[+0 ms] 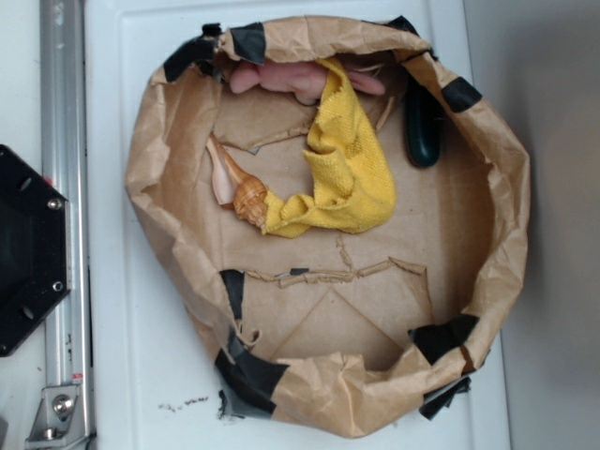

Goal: Grab the yellow cloth.

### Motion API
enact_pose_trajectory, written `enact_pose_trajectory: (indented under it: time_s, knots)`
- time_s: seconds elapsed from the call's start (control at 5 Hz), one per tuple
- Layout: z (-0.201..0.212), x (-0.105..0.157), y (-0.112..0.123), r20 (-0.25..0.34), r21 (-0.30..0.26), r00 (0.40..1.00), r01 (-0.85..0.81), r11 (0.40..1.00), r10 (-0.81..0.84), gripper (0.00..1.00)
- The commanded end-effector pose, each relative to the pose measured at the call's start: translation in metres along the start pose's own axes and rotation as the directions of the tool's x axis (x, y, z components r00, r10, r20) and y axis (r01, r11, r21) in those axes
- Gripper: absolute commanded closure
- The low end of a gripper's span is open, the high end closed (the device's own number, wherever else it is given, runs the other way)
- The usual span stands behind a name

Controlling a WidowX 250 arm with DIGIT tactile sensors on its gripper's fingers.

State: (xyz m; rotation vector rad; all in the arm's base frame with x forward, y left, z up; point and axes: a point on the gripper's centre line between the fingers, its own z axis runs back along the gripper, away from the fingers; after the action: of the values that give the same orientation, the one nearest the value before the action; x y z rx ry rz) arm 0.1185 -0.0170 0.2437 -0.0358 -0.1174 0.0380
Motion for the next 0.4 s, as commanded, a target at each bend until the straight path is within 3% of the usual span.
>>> enact_pose_trajectory:
  time_s: [0.0,0.2]
  knots:
    - [0.0,0.0,0.0,0.0,0.0,1.0,0.0,1.0,0.0,0.0]
    - [-0.015,0.049,0.019,0.116,0.041,0.993,0.016,0.999,-0.021,0.0]
